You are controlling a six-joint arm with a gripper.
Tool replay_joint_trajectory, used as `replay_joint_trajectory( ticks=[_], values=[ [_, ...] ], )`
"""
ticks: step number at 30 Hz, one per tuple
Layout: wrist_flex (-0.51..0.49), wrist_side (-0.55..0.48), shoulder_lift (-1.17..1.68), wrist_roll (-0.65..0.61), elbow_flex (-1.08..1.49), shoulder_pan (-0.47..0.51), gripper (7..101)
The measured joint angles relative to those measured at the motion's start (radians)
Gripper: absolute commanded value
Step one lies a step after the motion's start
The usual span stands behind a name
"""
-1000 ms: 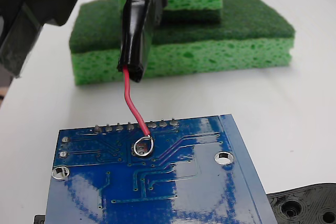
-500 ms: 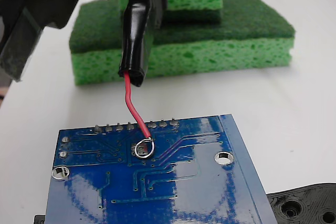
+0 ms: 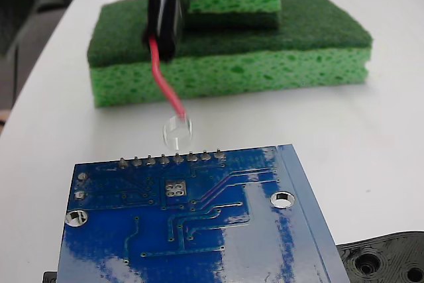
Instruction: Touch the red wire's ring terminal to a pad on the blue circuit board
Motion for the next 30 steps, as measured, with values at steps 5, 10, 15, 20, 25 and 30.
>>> replay_joint_trajectory(
  ticks=[5, 10, 15, 20, 25, 30],
  values=[
    [0.084, -0.020, 0.118, -0.017, -0.003, 0.002, 100.3],
    [0.163, -0.048, 0.287, -0.034, 0.084, -0.012, 100.3],
    [0.210, -0.089, 0.540, -0.021, 0.236, -0.038, 100.3],
    [0.221, -0.107, 0.669, -0.011, 0.348, -0.089, 100.3],
    [0.282, -0.040, 0.807, 0.015, 0.434, -0.150, 100.3],
    [0.353, -0.028, 1.020, 0.029, 0.537, -0.170, 100.3]
  ],
)
